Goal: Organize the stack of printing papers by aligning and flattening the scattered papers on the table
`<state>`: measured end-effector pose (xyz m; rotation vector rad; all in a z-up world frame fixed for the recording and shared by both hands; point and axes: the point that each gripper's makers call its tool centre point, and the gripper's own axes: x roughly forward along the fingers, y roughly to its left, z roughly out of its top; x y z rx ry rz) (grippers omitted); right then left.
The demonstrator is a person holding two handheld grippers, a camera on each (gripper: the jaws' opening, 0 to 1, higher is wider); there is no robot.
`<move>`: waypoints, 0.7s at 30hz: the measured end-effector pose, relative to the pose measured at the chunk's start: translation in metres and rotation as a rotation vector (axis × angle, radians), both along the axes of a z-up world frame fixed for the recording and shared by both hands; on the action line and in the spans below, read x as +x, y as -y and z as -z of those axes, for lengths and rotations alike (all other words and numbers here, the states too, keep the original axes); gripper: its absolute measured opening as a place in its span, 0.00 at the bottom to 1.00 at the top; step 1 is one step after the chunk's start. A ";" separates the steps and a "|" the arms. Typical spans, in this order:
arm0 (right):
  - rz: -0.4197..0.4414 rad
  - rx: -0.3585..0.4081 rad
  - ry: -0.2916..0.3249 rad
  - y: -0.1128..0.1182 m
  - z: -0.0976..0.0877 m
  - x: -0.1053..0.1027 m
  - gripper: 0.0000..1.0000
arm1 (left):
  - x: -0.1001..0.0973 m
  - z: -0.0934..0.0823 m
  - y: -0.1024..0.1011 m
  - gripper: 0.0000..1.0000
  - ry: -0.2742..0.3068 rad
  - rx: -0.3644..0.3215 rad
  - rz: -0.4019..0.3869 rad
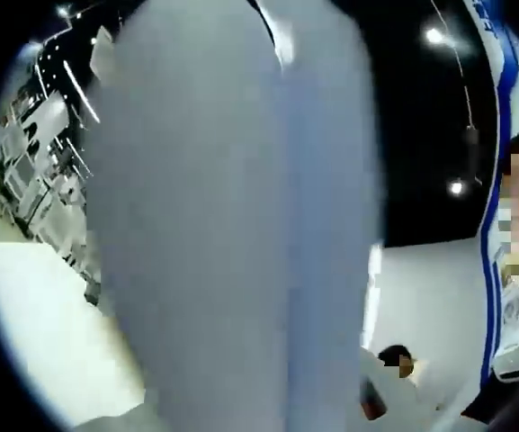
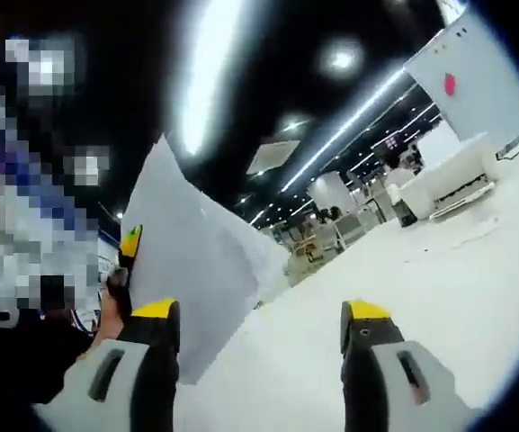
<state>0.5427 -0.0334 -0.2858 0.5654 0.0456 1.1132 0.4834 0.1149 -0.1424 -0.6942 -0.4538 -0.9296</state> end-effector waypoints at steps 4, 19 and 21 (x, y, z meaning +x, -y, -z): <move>-0.058 0.171 0.018 -0.001 -0.020 -0.017 0.77 | -0.008 -0.013 0.003 0.06 0.004 -0.091 0.071; -0.238 0.381 0.058 -0.041 -0.064 -0.072 0.76 | -0.010 -0.012 0.014 0.06 -0.017 -0.347 0.282; -0.285 0.400 0.058 -0.043 -0.067 -0.083 0.69 | -0.009 -0.006 0.015 0.06 -0.028 -0.347 0.261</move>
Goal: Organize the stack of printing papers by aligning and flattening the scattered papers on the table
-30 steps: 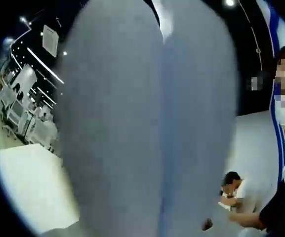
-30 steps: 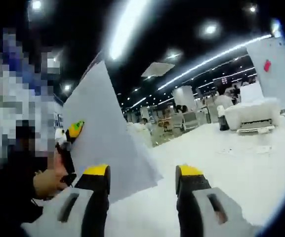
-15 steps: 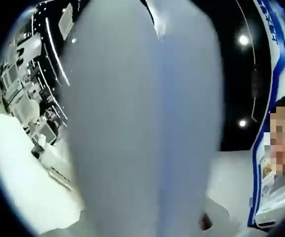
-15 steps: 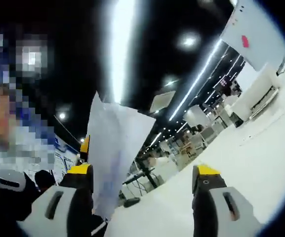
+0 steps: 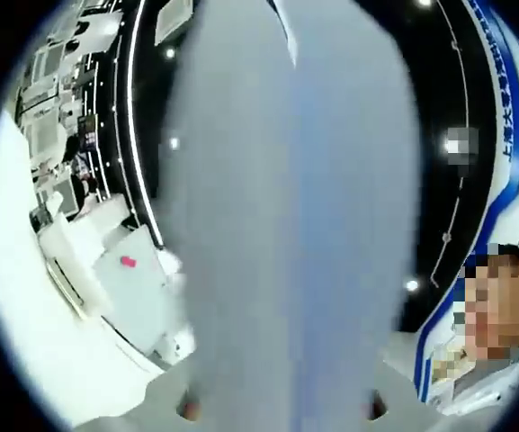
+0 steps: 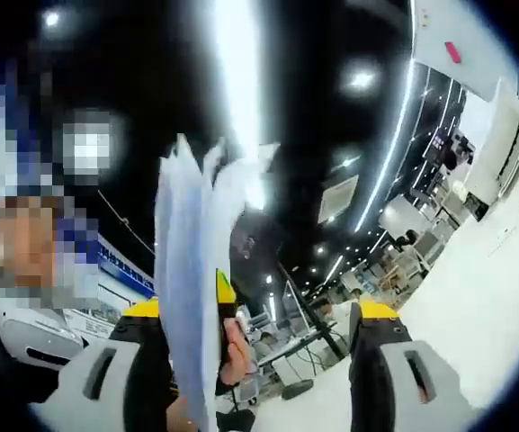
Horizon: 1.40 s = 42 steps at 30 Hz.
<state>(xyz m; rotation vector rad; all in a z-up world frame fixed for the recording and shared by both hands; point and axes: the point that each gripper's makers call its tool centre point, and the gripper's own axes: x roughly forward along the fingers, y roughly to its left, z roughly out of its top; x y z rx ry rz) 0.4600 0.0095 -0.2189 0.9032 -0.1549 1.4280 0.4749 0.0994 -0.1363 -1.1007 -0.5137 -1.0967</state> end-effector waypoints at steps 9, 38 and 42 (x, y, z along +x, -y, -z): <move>-0.038 0.009 0.011 0.012 -0.003 -0.002 0.22 | 0.014 0.022 -0.007 0.06 -0.059 0.016 -0.067; 0.103 -0.318 0.097 0.088 0.000 0.031 0.00 | 0.006 0.033 -0.014 0.19 0.068 0.352 -0.138; 0.102 -0.379 0.120 0.100 -0.003 0.029 0.00 | -0.003 0.030 -0.009 0.19 0.106 0.396 -0.079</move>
